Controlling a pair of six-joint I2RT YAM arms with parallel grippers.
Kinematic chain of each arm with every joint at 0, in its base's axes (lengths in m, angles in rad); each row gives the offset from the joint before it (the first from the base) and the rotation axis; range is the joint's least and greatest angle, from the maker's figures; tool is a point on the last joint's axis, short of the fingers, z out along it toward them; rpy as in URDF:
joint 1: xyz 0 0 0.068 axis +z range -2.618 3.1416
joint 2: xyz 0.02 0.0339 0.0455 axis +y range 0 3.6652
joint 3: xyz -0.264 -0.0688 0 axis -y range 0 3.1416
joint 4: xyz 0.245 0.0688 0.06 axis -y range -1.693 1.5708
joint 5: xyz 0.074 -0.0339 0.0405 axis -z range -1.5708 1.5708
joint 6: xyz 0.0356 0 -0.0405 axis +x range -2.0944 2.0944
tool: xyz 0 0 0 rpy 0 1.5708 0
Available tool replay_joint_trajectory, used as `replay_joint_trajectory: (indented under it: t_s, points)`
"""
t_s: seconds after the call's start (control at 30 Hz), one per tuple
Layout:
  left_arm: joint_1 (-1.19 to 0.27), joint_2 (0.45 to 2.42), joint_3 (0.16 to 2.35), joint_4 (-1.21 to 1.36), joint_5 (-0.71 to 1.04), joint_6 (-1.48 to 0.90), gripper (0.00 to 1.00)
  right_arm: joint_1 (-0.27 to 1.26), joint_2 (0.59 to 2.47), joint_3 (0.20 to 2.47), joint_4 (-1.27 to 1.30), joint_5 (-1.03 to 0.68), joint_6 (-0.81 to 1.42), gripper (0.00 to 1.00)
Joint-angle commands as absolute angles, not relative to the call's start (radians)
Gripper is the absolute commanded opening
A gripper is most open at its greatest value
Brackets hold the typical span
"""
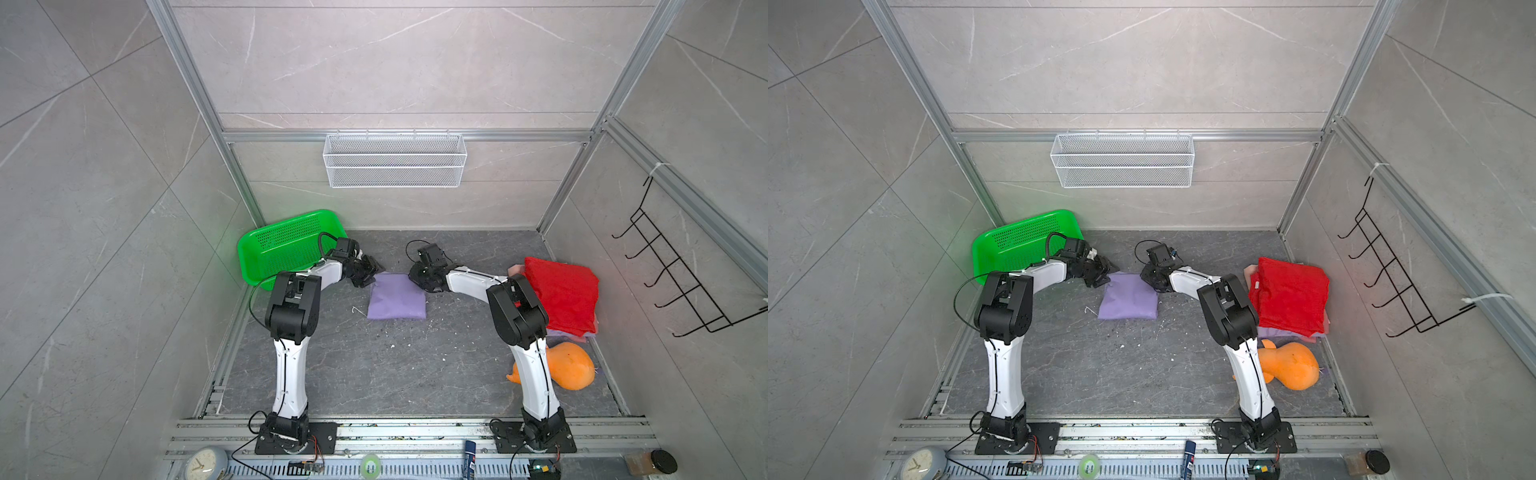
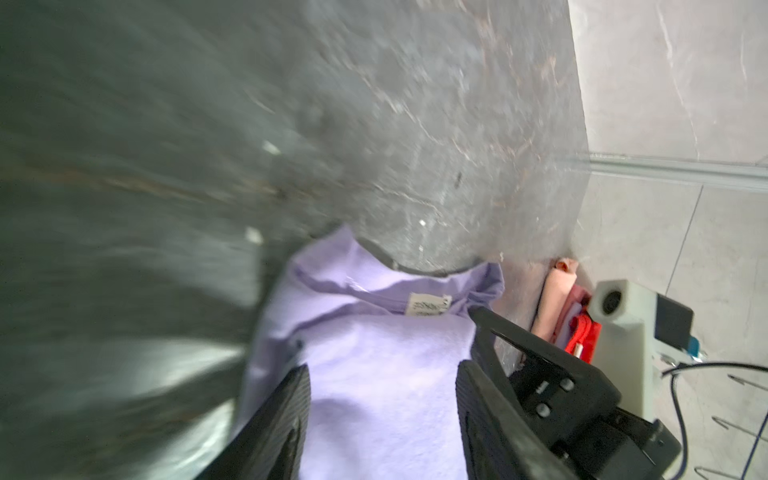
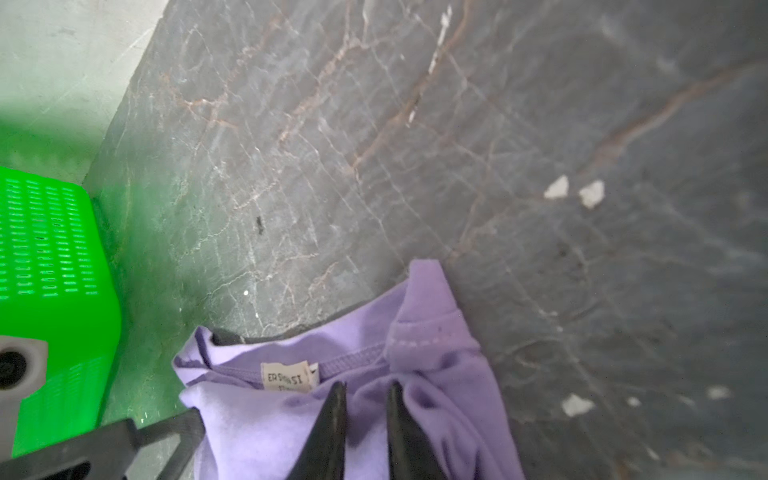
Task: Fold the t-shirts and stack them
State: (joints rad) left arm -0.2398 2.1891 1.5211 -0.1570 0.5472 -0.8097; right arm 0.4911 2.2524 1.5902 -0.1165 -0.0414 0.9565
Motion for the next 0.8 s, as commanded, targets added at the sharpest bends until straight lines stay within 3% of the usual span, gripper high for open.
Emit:
replay_joint_trajectory:
  t_s: [0.0,0.27,0.5,0.77]
  points:
    - [-0.225,2.14,1.503,-0.189,0.515,-0.77,0.59,0.48,2.262,1.571,-0.176,-0.023,0.881,0.26]
    - [-0.259,1.834,1.337,-0.176,0.515,-0.711,0.59,0.492,1.933,1.41,-0.073,-0.08,0.758,0.5]
    - [-0.353,1.688,1.203,-0.175,0.506,-0.758,0.6,0.537,1.753,1.158,0.005,-0.144,0.981,0.52]
    - [-0.41,1.747,1.172,-0.091,0.515,-0.811,0.6,0.597,1.833,1.036,0.214,-0.179,1.111,0.49]
